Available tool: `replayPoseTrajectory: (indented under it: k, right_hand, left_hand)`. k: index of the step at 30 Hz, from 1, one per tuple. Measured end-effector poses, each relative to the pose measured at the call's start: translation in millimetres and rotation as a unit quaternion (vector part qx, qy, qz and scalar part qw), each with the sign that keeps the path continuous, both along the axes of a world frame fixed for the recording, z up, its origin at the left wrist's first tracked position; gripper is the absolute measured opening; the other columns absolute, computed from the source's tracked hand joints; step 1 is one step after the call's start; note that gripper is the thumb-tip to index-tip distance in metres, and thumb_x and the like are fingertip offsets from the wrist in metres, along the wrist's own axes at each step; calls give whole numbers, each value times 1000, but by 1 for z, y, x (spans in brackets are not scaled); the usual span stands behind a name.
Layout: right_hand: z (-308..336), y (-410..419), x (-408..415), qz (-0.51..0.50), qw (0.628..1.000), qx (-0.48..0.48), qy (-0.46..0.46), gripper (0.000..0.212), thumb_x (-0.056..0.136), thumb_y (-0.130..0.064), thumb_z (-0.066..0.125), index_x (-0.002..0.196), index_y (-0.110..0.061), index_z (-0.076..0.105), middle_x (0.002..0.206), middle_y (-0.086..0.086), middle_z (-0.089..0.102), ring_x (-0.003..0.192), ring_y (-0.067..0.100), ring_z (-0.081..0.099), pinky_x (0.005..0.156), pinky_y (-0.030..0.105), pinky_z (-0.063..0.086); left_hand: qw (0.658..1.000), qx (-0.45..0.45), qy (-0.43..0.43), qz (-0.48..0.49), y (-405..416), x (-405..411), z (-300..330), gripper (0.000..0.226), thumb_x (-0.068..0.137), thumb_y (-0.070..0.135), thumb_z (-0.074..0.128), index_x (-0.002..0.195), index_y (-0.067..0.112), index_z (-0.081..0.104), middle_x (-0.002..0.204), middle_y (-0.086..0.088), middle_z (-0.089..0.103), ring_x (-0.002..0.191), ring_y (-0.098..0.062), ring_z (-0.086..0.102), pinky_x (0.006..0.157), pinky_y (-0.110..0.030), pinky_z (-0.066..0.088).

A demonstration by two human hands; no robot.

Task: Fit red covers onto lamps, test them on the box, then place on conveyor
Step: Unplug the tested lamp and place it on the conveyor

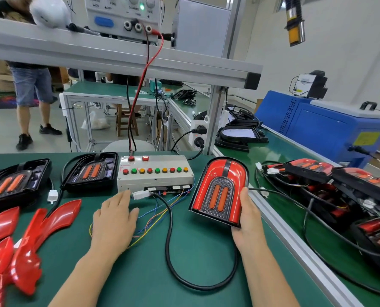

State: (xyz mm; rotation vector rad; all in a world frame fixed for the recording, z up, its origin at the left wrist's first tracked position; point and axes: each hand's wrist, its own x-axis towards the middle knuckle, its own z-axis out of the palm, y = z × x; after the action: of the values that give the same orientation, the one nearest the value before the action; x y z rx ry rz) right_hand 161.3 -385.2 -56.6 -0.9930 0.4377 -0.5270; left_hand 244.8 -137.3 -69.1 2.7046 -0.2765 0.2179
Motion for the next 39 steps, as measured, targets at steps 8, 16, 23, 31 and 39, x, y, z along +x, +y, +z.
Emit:
replayPoseTrajectory:
  k: [8,16,23,31,39]
  right_hand:
    - [-16,-10,8,10,999,23,-24,56,78,-58,56,122,-24,62,108,0,74,94,14,72,63,28,59]
    - [-15,-7,9,28,999,-8,-21,60,77,-59,55,123,-21,61,104,2,75,92,17,73,59,27,59]
    - [-14,-7,7,31,999,-5,-18,60,79,-58,55,124,-19,61,108,4,74,94,19,72,60,27,59]
    - [-12,-5,4,18,999,20,-20,51,85,-52,56,121,-16,63,108,7,74,95,22,72,62,31,59]
    - [-13,-6,4,14,999,30,-8,54,79,-55,58,118,-20,64,103,4,75,91,20,73,59,29,58]
  left_hand:
    - [995,25,-88,37,-3,10,23,53,97,18,40,148,18,25,143,1,37,131,-21,31,105,-33,25]
    - [987,145,-57,46,-7,40,35,71,89,14,47,150,20,11,130,-10,45,117,-28,44,91,-37,38]
    - [980,190,-48,44,-11,54,39,56,91,17,45,144,19,28,129,-10,49,120,-28,45,97,-39,37]
    - [981,183,-44,42,-5,66,45,42,86,13,45,126,25,51,118,-8,60,111,-28,55,96,-39,36]
    - [991,121,-32,50,-5,65,43,46,82,9,46,123,29,54,107,-4,67,100,-26,61,90,-36,35]
